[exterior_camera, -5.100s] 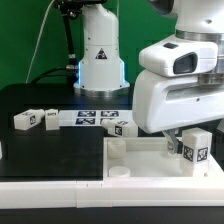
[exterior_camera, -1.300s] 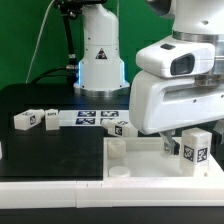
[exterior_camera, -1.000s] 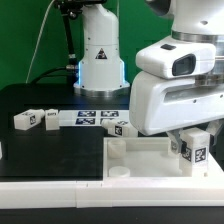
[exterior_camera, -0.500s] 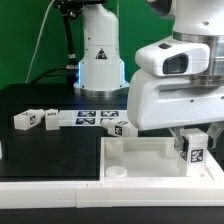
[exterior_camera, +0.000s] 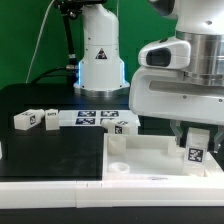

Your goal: Assemble one leg

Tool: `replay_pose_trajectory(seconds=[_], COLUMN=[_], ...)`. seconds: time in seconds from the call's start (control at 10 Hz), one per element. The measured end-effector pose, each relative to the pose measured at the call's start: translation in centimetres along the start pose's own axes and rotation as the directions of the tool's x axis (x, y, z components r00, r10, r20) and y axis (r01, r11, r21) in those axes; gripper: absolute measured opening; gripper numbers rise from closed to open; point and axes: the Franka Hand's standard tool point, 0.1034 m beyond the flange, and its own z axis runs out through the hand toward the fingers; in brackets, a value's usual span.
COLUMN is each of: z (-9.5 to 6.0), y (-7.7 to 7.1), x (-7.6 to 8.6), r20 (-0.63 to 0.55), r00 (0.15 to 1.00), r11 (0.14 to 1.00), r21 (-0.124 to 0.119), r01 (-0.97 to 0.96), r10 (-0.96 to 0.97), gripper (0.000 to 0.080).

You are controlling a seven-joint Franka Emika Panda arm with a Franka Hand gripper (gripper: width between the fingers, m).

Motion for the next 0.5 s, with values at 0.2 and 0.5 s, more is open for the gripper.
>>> replay_pose_trajectory(seconds=[0.2, 0.5], z=[-0.1, -0.1], y=[0.8, 2.7], x=[0.3, 0.7], r20=[-0.016, -0.057], r00=[0.989, 0.930], r11=[0.988, 0.926], r21=[-0.031, -0.092], r01=[-0.148, -0.367], r10=[0.148, 0.363], gripper=[0.0301, 0.0310])
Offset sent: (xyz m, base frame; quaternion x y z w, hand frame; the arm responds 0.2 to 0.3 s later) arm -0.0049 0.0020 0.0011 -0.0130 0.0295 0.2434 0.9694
